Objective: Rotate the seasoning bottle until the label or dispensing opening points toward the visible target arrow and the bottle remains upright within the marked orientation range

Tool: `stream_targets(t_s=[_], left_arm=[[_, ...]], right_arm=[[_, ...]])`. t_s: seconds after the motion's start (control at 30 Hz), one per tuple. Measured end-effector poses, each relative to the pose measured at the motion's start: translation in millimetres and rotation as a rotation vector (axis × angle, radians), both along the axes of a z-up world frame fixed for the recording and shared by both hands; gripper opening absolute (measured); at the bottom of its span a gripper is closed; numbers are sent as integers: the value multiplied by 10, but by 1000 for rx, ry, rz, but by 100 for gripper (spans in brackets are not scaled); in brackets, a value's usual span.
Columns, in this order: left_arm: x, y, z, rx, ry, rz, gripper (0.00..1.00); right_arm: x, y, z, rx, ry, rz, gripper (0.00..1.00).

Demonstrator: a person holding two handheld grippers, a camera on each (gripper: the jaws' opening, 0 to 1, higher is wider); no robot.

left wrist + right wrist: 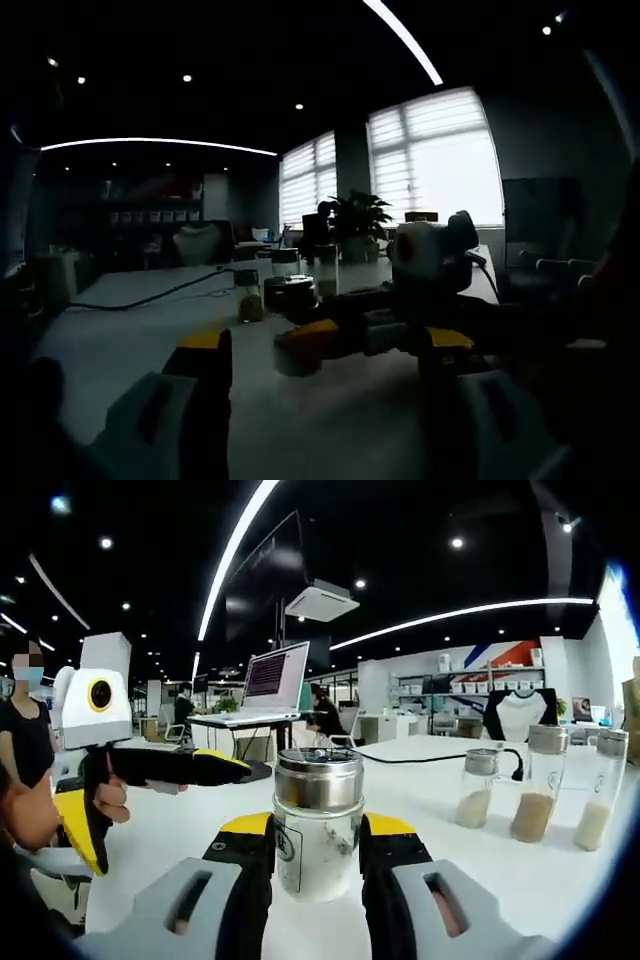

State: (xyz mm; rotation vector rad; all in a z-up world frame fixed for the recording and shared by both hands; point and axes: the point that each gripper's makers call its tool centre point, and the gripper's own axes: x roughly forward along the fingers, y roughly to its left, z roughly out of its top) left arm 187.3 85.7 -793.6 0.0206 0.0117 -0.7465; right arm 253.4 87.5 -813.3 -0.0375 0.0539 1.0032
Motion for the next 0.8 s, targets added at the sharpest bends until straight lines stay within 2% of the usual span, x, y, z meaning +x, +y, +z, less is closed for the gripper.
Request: stream_targets(t_s=[0.17,0.33,0.53,0.8], left_arm=[[44,51,-97,5,15,65,91],[52,0,-165,38,19,84,98],[25,-85,-228,51,35,69,99],[25,-81,-236,53,38,76,99]], right_arm=[[103,37,-94,-8,19,-14,31],[183,76,-156,-28,38,-18,31],[220,162,-221,-68,42,-8,31],[232,157,-236,-86,46,12,31]])
